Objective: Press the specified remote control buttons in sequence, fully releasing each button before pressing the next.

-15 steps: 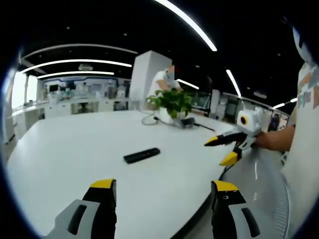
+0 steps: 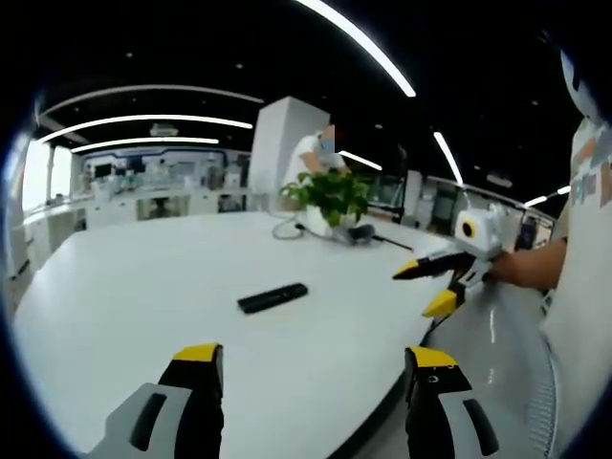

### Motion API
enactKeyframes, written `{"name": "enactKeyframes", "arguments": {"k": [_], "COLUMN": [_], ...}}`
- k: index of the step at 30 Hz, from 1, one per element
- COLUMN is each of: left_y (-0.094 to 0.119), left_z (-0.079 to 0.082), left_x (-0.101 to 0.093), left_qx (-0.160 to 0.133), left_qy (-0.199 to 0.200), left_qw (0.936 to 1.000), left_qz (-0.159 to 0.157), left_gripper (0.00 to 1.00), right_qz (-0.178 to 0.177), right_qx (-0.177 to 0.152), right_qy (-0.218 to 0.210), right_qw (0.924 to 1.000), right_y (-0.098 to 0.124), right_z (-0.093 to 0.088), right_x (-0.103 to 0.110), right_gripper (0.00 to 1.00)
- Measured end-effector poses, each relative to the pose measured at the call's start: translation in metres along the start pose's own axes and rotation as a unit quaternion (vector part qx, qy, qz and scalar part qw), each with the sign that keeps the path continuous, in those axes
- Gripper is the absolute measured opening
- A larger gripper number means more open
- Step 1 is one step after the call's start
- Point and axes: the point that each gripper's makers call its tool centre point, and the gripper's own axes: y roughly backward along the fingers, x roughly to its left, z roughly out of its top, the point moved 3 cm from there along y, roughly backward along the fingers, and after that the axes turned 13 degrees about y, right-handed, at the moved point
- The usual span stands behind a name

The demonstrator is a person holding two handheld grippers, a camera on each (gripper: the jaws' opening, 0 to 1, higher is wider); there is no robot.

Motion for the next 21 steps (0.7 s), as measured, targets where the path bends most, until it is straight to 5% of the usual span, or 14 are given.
{"name": "enactKeyframes", "arguments": {"k": [21], "left_y": [-0.0005], "left_z": [-0.0005], "left_x": [-0.0001], "left_qx": [0.003], "left_qy": [-0.002], "left_qw": [1.0000], "left_qz": [0.002], "left_gripper": [0.80], "right_qz": [0.004], "right_qx": [0.000], "right_qy": [0.002], "right_qw": [1.0000], "right_y": [0.0000], "right_z": [-0.0009], "right_x": [0.0002], "right_gripper": [0.59]}}
